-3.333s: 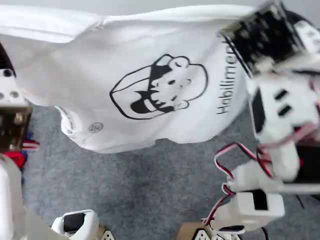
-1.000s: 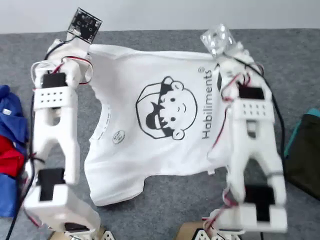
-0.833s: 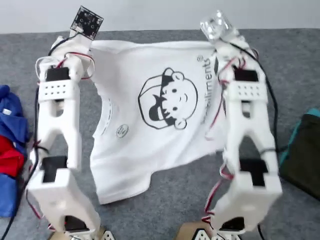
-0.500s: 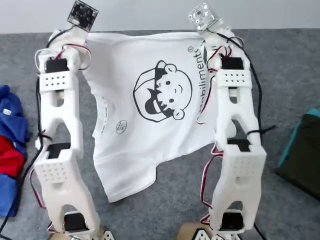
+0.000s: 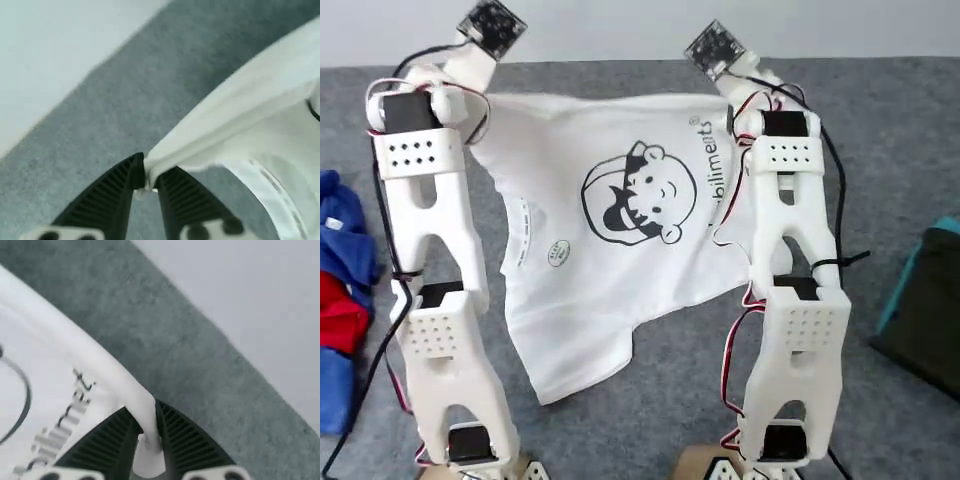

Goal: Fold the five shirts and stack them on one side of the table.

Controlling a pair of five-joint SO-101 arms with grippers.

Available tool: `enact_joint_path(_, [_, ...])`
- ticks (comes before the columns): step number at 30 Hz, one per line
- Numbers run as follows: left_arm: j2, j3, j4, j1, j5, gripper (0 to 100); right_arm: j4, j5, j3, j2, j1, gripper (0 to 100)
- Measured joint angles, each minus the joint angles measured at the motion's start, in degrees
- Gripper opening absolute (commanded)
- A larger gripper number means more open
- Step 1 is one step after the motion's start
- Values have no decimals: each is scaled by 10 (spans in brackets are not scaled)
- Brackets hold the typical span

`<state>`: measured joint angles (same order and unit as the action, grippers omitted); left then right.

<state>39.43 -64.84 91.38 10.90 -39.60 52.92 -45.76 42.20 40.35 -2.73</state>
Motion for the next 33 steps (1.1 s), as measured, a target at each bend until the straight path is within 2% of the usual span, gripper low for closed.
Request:
enact_joint_path(3, [0, -18, 67, -8, -13, 5, 57, -23, 0, 0, 4, 11])
enact_joint_path(9, [-39, 33, 76, -25, -18, 5, 159, -40, 0, -1, 18, 12])
enact_joint_path(16, [-228, 291, 76, -73, -43, 5, 242, -40, 0, -25, 39, 13])
enact_joint_path(20, [-345, 449, 76, -96, -44, 5, 259, -40, 0, -26, 40, 13])
enact_joint_path(23, [-401, 514, 76, -96, -44, 5, 259, -40, 0, -26, 44, 13])
enact_joint_path(29, [-429, 528, 76, -76, -44, 5, 238, -41, 9, -43, 43, 12])
enact_joint_path(33, [-429, 471, 76, -45, -11, 5, 239, -41, 44, -99, 44, 13])
